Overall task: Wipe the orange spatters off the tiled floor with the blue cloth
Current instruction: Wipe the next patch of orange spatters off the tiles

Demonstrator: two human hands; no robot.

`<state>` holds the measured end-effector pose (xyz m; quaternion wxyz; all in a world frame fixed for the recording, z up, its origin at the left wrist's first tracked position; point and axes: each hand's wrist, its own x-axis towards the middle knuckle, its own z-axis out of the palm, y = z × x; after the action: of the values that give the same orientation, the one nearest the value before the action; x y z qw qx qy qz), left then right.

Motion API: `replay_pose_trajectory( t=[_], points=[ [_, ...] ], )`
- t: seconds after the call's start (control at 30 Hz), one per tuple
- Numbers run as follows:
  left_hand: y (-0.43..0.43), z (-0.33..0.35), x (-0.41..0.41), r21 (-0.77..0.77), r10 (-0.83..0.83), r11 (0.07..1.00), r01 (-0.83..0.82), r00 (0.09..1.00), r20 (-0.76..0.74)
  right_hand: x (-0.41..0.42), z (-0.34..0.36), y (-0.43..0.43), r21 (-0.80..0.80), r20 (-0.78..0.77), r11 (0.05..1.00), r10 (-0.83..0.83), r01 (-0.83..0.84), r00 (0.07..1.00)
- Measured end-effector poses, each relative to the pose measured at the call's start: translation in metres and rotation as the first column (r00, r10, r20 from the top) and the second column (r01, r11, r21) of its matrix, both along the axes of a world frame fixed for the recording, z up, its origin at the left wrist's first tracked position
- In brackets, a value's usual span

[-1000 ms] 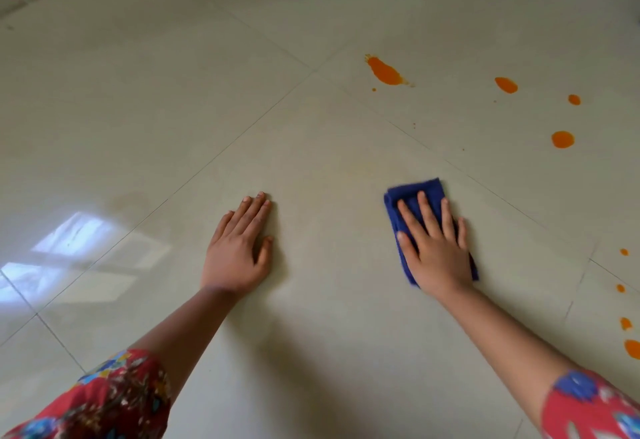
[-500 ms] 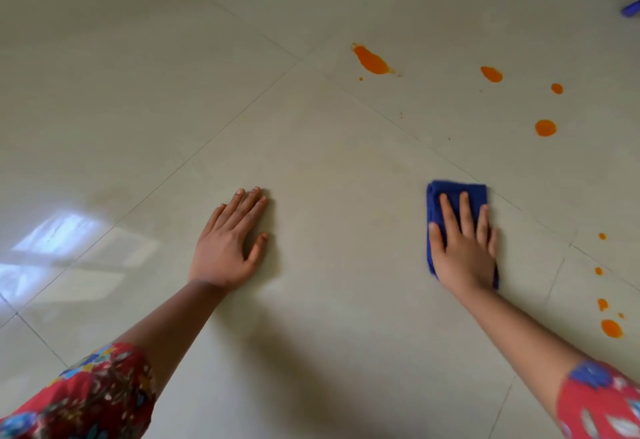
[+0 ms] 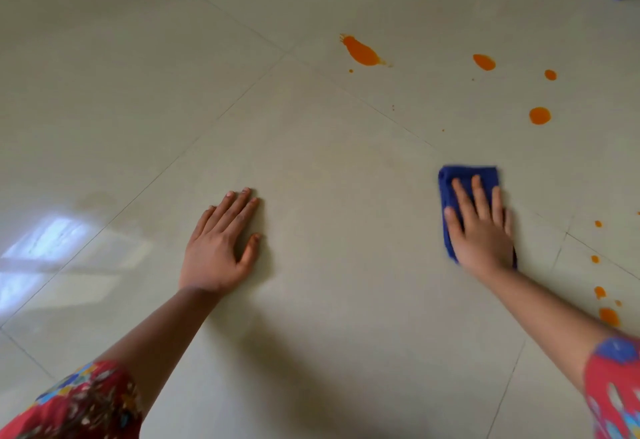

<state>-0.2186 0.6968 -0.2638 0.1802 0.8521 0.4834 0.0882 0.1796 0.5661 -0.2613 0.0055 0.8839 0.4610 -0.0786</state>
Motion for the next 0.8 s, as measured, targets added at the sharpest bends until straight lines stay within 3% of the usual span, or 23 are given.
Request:
replay_pose_trajectory(
  t=[0.13, 0.2, 0.3, 0.37, 0.5, 0.6, 0.7, 0.8],
  points=[
    [0.001, 0.0, -0.001, -0.002, 0.003, 1.0, -0.003, 1.0, -0.005, -0.002, 0.002, 0.1, 0.025, -0.066, 0.988, -0.149, 0.151, 0.987],
    [0.001, 0.0, -0.002, -0.007, 0.007, 1.0, -0.007, 1.0, -0.007, -0.029, -0.003, 0.125, 0.025, -0.063, 0.999, -0.042, 0.044, 0.997],
    [0.002, 0.001, -0.002, -0.007, 0.004, 1.0, -0.004, 1.0, -0.007, -0.07, -0.002, 0.098, 0.097, -0.037, 0.958, 0.276, -0.272, 0.96],
    [0.001, -0.001, -0.001, -0.011, 0.006, 1.0, -0.006, 1.0, -0.006, -0.067, -0.005, 0.063, 0.139, -0.002, 0.935, 0.33, -0.327, 0.944],
    [-0.001, 0.001, 0.0, 0.005, 0.015, 1.0, -0.015, 1.0, -0.01, -0.015, -0.005, 0.077, 0.127, -0.028, 0.989, -0.075, 0.078, 0.997],
    [0.001, 0.002, 0.002, -0.001, 0.026, 1.0, -0.026, 1.0, 0.013, -0.003, -0.001, 0.145, 0.067, -0.099, 0.979, -0.184, 0.191, 0.978],
    [-0.001, 0.004, 0.002, -0.003, 0.037, 0.999, -0.037, 0.999, 0.018, -0.025, 0.003, 0.201, 0.016, -0.094, 0.999, -0.047, 0.048, 0.995],
    [0.0, 0.002, 0.001, -0.01, 0.027, 1.0, -0.027, 1.0, 0.013, -0.072, -0.002, 0.199, 0.009, -0.055, 0.958, 0.286, -0.286, 0.957]
  ],
)
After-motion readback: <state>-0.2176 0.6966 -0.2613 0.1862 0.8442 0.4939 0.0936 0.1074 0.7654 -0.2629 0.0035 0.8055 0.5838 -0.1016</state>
